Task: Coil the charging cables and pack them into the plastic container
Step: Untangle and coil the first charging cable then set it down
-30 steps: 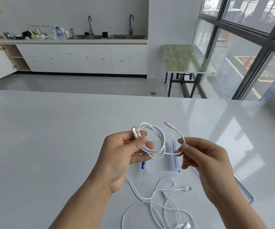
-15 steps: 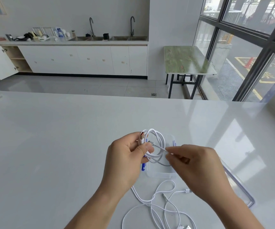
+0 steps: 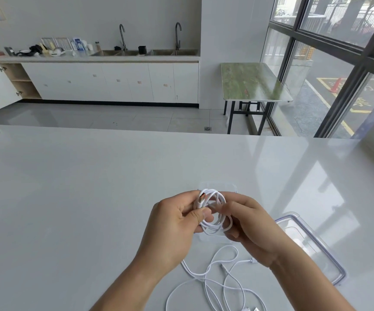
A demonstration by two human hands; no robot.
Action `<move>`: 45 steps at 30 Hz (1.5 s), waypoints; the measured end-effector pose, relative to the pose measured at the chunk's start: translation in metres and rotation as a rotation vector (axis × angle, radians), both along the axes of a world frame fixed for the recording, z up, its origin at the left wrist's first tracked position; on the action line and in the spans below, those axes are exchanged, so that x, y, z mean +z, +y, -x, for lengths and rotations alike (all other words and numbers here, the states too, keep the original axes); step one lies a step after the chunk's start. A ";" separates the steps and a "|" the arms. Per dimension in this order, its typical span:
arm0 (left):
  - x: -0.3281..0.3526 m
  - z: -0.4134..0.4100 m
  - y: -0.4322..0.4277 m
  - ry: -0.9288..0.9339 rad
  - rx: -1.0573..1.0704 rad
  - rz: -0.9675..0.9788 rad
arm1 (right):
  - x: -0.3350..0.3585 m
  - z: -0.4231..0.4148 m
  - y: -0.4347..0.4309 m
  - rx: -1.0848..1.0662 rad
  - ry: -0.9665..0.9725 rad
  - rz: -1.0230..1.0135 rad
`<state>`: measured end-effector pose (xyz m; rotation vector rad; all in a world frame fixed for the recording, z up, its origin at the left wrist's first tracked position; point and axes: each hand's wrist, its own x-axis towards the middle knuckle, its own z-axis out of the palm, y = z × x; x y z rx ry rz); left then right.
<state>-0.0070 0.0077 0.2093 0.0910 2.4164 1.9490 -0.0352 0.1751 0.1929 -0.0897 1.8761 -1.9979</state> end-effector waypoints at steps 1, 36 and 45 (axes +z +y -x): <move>-0.001 0.000 0.000 -0.006 -0.007 0.003 | -0.003 0.000 -0.001 -0.030 -0.044 0.062; -0.020 0.000 0.013 -0.129 0.104 -0.099 | -0.005 -0.017 0.016 -0.316 0.678 -0.686; -0.016 -0.007 0.016 -0.059 0.020 0.008 | -0.010 -0.012 -0.002 -0.289 0.653 -0.876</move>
